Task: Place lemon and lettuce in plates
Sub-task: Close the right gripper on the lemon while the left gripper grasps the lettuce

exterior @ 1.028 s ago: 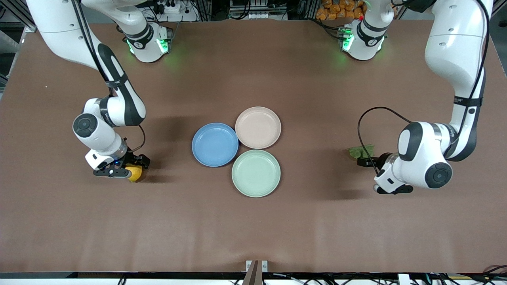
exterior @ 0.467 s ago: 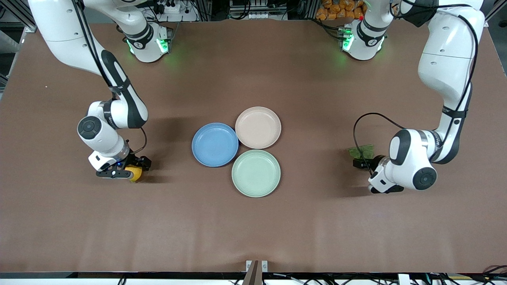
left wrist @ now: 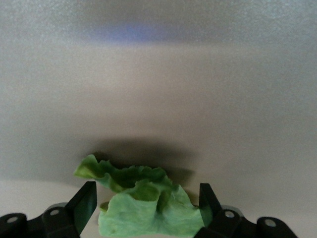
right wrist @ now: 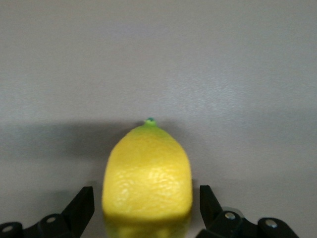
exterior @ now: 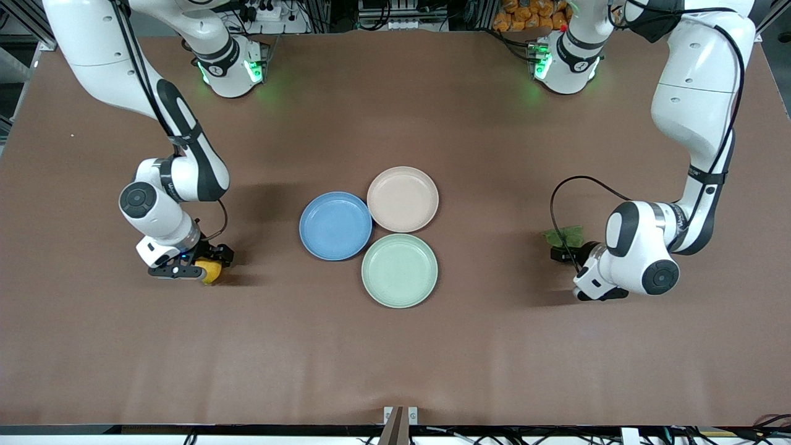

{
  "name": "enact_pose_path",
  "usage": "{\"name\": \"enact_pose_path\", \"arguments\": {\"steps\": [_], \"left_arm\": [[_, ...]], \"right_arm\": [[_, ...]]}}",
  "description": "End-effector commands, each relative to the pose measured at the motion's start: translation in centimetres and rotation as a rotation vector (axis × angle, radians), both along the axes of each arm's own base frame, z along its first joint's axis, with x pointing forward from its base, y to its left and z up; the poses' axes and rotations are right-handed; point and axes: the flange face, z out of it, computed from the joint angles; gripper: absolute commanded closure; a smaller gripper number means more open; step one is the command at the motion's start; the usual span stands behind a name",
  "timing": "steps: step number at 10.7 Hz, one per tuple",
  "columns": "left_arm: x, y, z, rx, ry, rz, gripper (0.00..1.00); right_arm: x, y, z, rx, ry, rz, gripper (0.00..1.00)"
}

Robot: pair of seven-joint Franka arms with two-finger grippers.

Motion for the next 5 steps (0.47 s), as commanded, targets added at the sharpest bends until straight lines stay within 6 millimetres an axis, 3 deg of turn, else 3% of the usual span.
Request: {"name": "enact_pose_path", "arguments": {"steps": [1, 2, 3, 5], "left_arm": [[-0.1, 0.8, 0.8, -0.012, -0.017, -0.03, 0.77], [-0.1, 0.7, 1.0, -0.011, -0.016, -0.034, 0.79], [0.1, 0.6, 1.6, -0.013, -0.024, -0.036, 0.8], [0.3, 0.9, 2.5, -0.014, -0.032, -0.036, 0.93]], "right_arm": [[0.5, -1.0, 0.2, -0.001, -0.012, 0.002, 0.62], [0.8, -0.9, 0.4, 0.001, -0.018, -0.001, 0.9], [1.1, -0.8, 0.7, 0.004, -0.023, -0.004, 1.0], [1.9, 0.5, 2.1, 0.018, -0.048, -0.022, 1.0]]}}
